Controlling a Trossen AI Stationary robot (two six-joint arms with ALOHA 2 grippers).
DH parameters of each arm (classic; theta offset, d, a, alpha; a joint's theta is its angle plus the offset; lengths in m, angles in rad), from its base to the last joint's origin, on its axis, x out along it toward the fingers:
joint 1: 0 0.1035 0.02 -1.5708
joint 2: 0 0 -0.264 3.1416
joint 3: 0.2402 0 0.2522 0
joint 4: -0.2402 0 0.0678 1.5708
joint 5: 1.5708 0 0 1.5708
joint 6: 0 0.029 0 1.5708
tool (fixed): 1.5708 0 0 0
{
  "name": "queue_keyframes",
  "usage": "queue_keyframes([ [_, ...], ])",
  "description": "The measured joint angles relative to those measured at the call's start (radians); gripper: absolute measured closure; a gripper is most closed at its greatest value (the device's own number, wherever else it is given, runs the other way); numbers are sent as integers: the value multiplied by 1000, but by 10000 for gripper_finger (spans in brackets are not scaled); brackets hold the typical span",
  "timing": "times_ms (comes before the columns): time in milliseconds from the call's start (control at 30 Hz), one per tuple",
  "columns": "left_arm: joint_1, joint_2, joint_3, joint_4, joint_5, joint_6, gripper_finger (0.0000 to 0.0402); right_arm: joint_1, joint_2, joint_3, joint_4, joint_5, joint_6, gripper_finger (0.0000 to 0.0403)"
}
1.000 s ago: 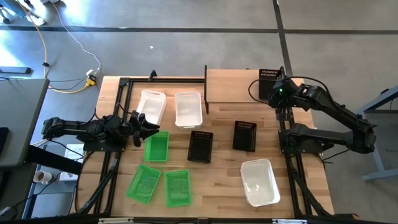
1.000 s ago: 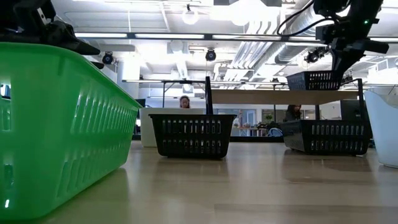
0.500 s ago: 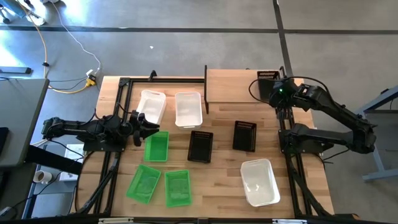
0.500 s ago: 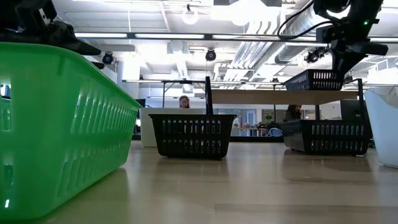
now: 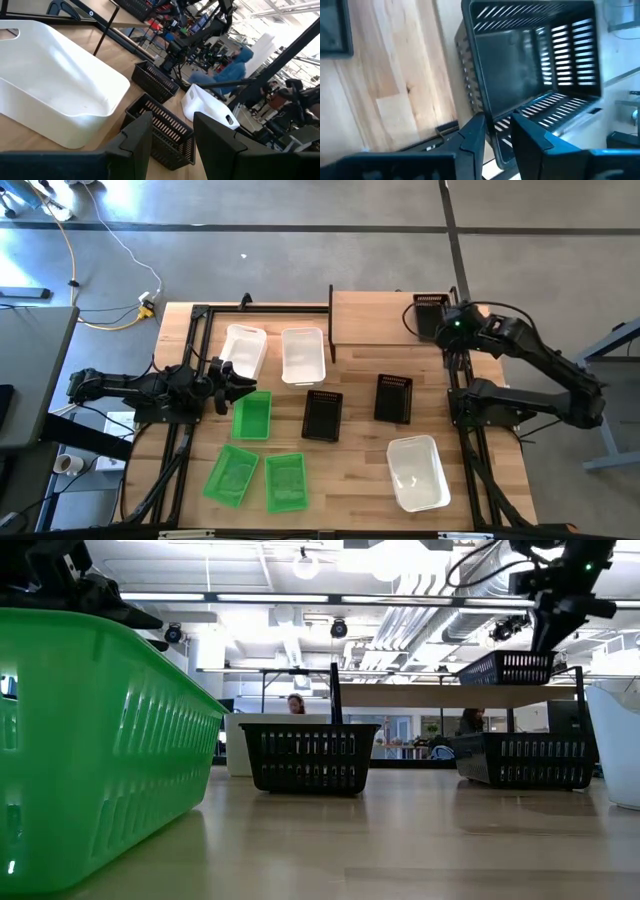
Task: Stack baskets on shelf by color
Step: Put the top left white bin on the shelf
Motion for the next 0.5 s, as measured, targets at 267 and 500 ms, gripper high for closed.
queue_keyframes([
  [267,0,0,0,0,0,0,268,0,-3,66,-44,-6,52,324],
  [500,0,0,0,0,0,-4,268,0,-5,73,-46,-2,116,324],
])
